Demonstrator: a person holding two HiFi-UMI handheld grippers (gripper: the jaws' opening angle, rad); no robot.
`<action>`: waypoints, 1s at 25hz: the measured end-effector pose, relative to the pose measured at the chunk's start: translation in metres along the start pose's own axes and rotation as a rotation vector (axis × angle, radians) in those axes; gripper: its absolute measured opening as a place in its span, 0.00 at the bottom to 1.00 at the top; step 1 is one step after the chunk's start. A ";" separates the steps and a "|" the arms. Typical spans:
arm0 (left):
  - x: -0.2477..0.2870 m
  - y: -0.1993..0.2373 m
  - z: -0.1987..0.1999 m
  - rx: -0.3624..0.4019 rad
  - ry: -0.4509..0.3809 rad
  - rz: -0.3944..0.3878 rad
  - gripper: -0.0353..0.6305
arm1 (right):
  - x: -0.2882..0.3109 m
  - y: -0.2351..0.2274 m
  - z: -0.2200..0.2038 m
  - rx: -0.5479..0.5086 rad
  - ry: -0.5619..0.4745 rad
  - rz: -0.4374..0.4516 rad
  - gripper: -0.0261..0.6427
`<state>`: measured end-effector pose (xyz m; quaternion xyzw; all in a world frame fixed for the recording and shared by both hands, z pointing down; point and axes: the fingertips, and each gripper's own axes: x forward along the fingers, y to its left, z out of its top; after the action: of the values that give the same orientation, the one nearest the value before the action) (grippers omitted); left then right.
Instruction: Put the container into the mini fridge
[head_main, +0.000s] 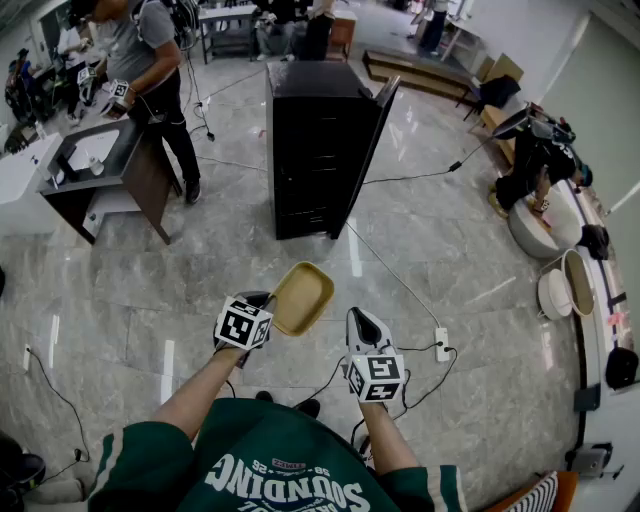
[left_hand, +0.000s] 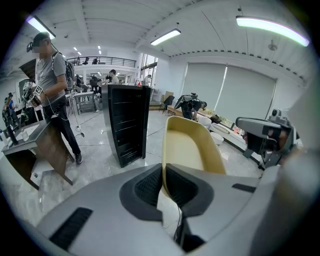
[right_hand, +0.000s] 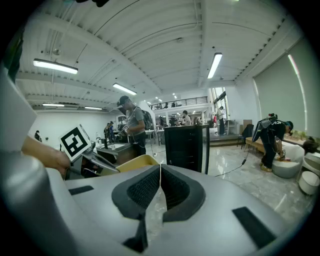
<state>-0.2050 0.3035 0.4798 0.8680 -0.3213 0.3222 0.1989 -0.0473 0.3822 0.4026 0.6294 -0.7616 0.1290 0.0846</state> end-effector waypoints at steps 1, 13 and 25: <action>0.000 -0.001 -0.001 -0.002 0.000 0.000 0.09 | -0.001 -0.001 0.000 0.004 -0.002 -0.003 0.09; 0.008 -0.006 0.001 0.001 0.002 -0.005 0.09 | -0.003 -0.019 -0.007 0.037 0.008 -0.033 0.09; 0.008 -0.007 0.005 -0.005 0.004 0.002 0.09 | -0.003 -0.019 -0.009 0.039 0.024 -0.016 0.09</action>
<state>-0.1935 0.3021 0.4807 0.8666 -0.3224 0.3233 0.2012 -0.0287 0.3840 0.4120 0.6356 -0.7527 0.1505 0.0823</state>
